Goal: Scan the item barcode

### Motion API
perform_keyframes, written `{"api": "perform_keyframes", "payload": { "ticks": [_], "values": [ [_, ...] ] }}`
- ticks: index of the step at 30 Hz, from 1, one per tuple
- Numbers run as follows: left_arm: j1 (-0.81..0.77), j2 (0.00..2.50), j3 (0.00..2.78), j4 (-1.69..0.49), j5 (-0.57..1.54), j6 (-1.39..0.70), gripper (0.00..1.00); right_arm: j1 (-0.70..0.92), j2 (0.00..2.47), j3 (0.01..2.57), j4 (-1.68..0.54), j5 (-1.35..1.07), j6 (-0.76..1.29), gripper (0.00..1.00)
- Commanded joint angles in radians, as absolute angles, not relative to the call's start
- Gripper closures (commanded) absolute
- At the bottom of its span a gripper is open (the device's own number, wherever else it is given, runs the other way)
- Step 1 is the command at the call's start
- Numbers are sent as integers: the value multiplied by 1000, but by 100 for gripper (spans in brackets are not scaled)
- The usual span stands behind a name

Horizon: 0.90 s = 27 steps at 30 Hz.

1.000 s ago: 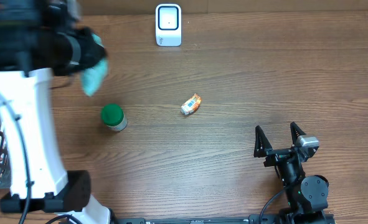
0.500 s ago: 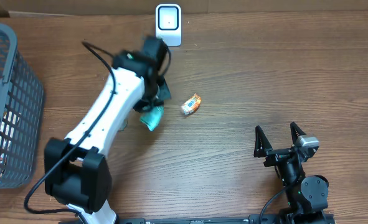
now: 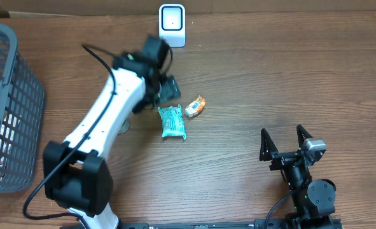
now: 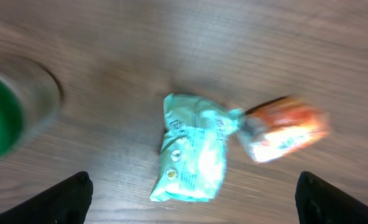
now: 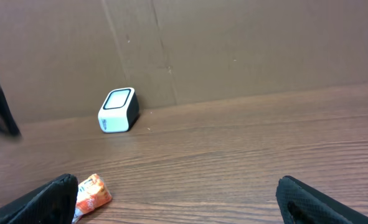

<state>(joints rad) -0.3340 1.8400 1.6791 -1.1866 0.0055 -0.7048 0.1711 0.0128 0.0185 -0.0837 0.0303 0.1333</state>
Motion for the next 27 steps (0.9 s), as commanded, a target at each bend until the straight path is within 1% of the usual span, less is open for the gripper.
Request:
{"api": "perform_keyframes", "payload": {
  "ticks": [1,4,5,6,9,11,13,17,20,27],
  "values": [
    [-264,1831,1980,-1309,-27,-603,8,173,3,8,-81,31,129,0],
    [-197,1831,2183,-1426,-27,-567,9,173,3,8,-81,31,129,0],
    [-132,1831,2326,-1505,-32,-545,9,173,3,8,-81,31,129,0],
    [-84,1831,2406,-1551,-37,-537,9,173,3,8,-81,31,130,0],
    [40,1830,2553,-1640,-38,-511,8,173,3,8,-81,31,129,0],
    [152,1830,2624,-1690,-58,-495,8,173,3,8,-81,31,130,0],
    [253,1825,2634,-1689,-64,-451,8,173,3,8,-81,31,129,0],
    [463,1828,2614,-1689,-55,-455,7,173,3,8,-81,31,129,0],
    [581,1829,2579,-1689,-54,-469,7,173,3,8,-81,31,129,0],
    [756,1831,2384,-1624,-64,-471,6,173,3,8,-81,31,129,0]
  ]
}}
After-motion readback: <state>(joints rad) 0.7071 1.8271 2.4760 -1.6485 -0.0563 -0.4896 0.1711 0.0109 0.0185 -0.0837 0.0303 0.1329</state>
